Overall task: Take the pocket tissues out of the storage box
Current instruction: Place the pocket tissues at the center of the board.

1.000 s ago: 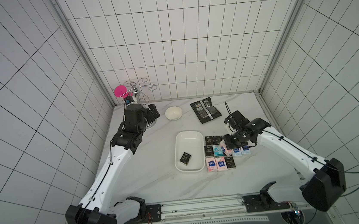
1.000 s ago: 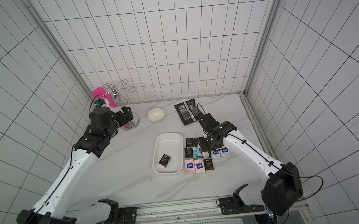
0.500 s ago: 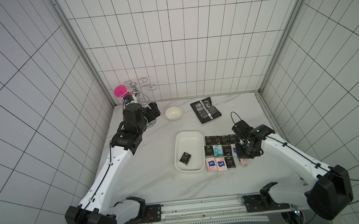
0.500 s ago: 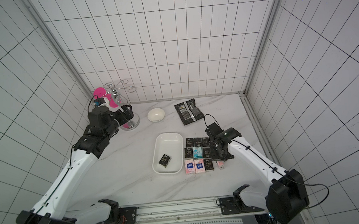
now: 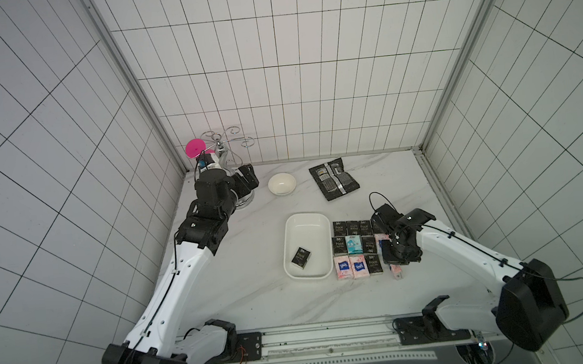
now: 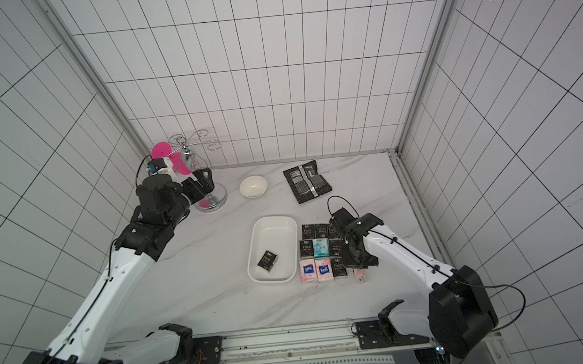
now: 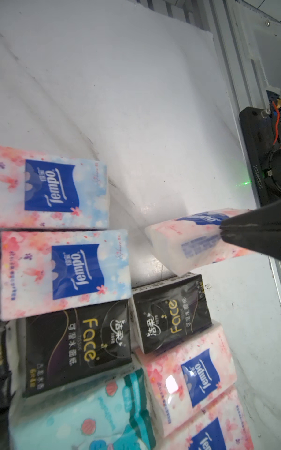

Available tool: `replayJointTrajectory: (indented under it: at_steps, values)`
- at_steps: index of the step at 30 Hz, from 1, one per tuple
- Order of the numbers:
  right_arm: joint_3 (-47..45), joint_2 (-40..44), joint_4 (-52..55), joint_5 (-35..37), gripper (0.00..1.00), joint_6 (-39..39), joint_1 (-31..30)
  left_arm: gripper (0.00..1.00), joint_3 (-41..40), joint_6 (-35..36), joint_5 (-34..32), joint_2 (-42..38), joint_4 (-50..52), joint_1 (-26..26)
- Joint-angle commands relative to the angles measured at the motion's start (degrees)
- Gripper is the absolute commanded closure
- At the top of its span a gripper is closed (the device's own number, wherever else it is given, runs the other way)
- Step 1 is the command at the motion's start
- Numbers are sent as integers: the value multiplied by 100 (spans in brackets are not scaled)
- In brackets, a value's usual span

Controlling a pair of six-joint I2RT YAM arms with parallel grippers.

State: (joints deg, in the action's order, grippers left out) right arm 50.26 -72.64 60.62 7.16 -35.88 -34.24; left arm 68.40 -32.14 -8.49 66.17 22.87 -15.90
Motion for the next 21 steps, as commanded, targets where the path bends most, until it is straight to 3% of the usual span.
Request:
replayJointTrajectory:
  at_steps: [1,7,21]
  values:
    - [-165,-101,-212,111,98,-135,-79,1,-37,6,77,-78,-126,34]
    - [-122,-460,-327,289,98,-111,-197,1,-68,11,52,-112,-108,34]
    - [-217,-110,-59,640,97,-174,-206,1,-11,8,34,-119,-64,33]
